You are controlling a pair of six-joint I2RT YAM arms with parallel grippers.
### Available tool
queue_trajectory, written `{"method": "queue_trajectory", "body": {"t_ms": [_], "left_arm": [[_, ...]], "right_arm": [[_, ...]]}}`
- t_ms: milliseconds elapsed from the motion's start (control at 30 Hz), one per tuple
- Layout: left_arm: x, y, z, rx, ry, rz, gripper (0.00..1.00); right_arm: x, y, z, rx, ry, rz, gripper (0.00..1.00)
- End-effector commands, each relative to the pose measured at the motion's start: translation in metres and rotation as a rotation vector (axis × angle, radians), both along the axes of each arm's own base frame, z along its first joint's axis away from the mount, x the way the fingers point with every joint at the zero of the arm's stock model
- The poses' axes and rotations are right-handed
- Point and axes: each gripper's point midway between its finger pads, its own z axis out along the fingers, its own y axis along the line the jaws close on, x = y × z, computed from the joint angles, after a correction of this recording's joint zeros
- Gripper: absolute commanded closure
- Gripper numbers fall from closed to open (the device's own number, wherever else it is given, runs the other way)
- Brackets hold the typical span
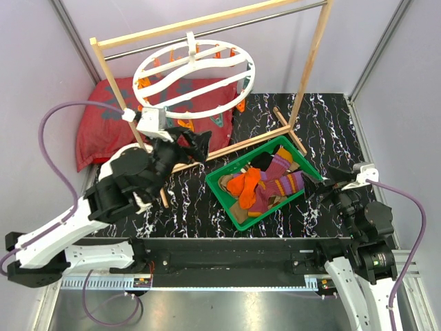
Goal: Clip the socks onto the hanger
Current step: Open the clamp at the hanger.
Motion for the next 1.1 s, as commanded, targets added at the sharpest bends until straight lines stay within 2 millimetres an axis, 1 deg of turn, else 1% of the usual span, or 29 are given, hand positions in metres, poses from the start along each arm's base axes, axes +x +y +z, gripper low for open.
{"method": "queue_trajectory", "body": {"t_ms": [0, 33, 67, 100, 267, 300, 367, 400, 600, 767, 833, 867, 967, 1000, 1067], "left_arm": [[0.023, 0.025, 0.018, 0.016, -0.025, 0.262, 0.14], [0.027, 0.023, 0.014, 0.029, -0.019, 0.285, 0.15], [0.028, 0.024, 0.015, 0.024, -0.016, 0.303, 0.18], [0.031, 0.026, 0.012, 0.035, -0.009, 0.336, 0.18], [0.036, 0.024, 0.011, 0.042, -0.013, 0.372, 0.24], [0.037, 0.023, 0.011, 0.041, -0.014, 0.373, 0.28], [0.037, 0.025, 0.012, 0.039, -0.019, 0.379, 0.3], [0.037, 0.026, 0.013, 0.038, -0.02, 0.384, 0.34], [0.035, 0.021, 0.018, 0.015, -0.032, 0.344, 0.42], [0.034, 0.018, 0.021, 0.0, -0.036, 0.322, 0.52], [0.033, 0.017, 0.022, -0.004, -0.038, 0.31, 0.54], [0.033, 0.016, 0.022, -0.004, -0.039, 0.304, 0.57], [0.032, 0.014, 0.025, -0.008, -0.043, 0.289, 0.62], [0.031, 0.014, 0.026, -0.009, -0.044, 0.284, 0.67], [0.032, 0.013, 0.024, -0.003, -0.042, 0.282, 0.71]], "right_arm": [[-0.002, -0.001, 0.013, -0.002, -0.061, -0.002, 0.0], [-0.002, -0.001, 0.014, -0.003, -0.064, -0.002, 0.0], [-0.003, 0.0, 0.014, -0.002, -0.065, 0.001, 0.0], [-0.003, -0.001, 0.014, -0.002, -0.065, -0.002, 0.0], [-0.004, 0.0, 0.014, -0.004, -0.067, 0.006, 0.0], [-0.004, 0.001, 0.014, -0.004, -0.069, 0.01, 0.0], [-0.005, 0.001, 0.015, -0.001, -0.072, 0.012, 0.0], [-0.005, 0.002, 0.014, -0.005, -0.071, 0.016, 0.0], [-0.006, 0.004, 0.015, -0.006, -0.073, 0.03, 0.0], [-0.005, 0.005, 0.014, -0.009, -0.071, 0.031, 0.0], [-0.005, 0.006, 0.014, -0.009, -0.069, 0.036, 0.0], [-0.005, 0.006, 0.014, -0.01, -0.07, 0.037, 0.0], [-0.005, 0.008, 0.013, -0.012, -0.066, 0.05, 0.0], [-0.006, 0.009, 0.013, -0.013, -0.066, 0.056, 0.0], [-0.006, 0.01, 0.013, -0.011, -0.067, 0.06, 0.0]]}}
